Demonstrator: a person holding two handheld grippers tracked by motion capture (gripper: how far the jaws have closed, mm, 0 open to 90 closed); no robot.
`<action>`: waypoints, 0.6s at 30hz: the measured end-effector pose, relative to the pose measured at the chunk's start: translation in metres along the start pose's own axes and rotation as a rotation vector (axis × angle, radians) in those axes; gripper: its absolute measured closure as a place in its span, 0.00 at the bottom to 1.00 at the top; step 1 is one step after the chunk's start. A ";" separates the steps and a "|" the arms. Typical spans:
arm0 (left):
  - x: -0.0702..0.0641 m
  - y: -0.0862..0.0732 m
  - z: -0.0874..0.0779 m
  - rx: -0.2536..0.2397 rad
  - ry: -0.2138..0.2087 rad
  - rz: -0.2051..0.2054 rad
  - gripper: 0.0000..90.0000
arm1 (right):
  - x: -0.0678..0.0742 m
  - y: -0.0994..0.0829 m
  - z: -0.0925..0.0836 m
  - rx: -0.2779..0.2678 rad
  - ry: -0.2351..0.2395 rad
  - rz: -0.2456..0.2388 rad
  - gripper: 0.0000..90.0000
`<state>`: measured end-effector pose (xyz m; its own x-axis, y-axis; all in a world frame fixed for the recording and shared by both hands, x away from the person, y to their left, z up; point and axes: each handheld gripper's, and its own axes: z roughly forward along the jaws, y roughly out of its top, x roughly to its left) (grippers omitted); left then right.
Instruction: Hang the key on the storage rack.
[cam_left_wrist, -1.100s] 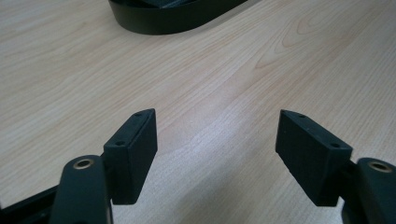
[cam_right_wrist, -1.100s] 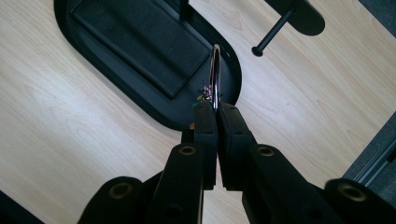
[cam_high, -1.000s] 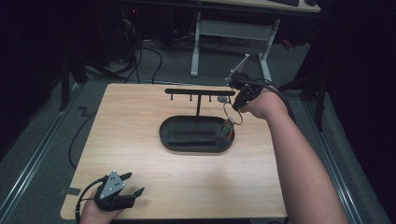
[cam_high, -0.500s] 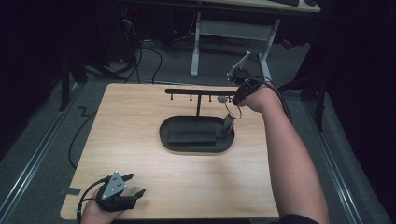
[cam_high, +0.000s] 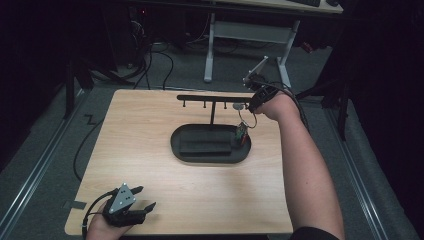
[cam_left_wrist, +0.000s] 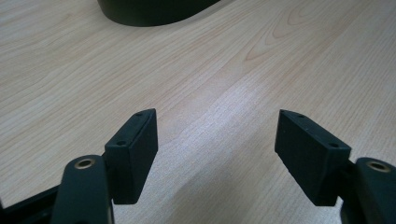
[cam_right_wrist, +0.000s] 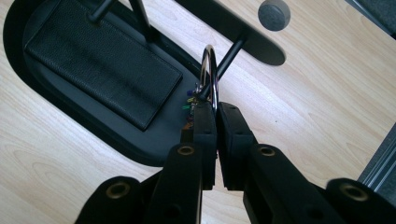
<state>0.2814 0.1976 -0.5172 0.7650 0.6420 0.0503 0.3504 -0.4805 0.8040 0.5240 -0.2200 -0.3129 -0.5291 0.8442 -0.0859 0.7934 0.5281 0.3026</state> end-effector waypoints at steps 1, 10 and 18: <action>0.000 0.000 0.000 -0.001 0.000 0.001 0.34 | 0.000 0.000 0.001 0.002 -0.004 -0.006 0.97; 0.000 0.000 0.001 0.007 0.003 0.002 0.34 | 0.001 0.002 0.001 -0.033 -0.049 0.034 0.86; -0.002 0.000 0.001 0.016 0.002 0.011 0.34 | 0.007 -0.003 -0.005 -0.088 -0.064 0.051 0.72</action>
<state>0.2807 0.1957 -0.5180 0.7678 0.6378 0.0604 0.3507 -0.4972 0.7936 0.5163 -0.2162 -0.3092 -0.4666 0.8752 -0.1276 0.7879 0.4769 0.3896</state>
